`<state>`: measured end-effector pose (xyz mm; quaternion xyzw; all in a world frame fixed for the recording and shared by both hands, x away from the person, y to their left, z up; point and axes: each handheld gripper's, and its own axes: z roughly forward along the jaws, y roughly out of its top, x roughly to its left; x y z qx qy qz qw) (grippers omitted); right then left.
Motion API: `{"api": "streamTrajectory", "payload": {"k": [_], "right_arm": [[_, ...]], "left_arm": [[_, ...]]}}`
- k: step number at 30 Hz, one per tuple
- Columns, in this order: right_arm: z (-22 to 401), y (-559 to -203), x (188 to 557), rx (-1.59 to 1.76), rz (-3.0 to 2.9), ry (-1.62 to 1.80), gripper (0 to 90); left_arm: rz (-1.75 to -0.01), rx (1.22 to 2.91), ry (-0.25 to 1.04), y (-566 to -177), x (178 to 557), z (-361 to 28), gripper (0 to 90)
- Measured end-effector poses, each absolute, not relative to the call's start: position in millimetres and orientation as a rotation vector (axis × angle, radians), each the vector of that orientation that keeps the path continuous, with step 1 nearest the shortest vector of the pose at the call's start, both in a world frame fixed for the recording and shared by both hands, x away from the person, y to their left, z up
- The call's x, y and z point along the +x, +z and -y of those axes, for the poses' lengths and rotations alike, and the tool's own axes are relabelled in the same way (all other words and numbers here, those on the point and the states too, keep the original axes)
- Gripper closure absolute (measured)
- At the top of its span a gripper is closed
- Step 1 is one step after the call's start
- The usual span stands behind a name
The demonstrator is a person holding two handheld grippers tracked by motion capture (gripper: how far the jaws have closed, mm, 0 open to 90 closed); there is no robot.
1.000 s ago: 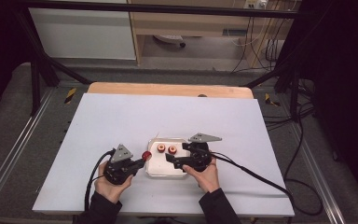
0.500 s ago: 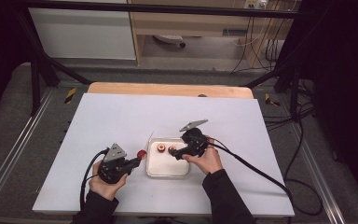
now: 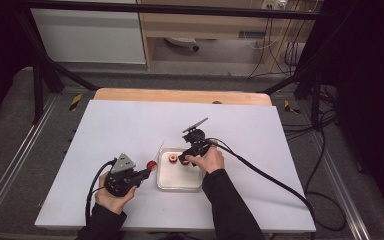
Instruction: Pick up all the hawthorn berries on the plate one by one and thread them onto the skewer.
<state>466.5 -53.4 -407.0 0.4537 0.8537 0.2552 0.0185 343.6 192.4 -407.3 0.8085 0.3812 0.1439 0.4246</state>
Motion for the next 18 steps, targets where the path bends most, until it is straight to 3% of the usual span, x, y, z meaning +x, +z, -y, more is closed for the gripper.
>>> {"api": "streamTrajectory", "payload": {"k": [12,18], "right_arm": [[47.5,-418.3,473.4,1.491,-2.665,0.73,58.6],[47.1,-420.2,474.7,1.543,-2.669,0.716,60.4]], "left_arm": [[-0.949,2.033,0.371,-407.9,343.2,-191.0,88.5],[-0.947,2.034,0.374,-407.6,342.9,-191.0,88.5]]}}
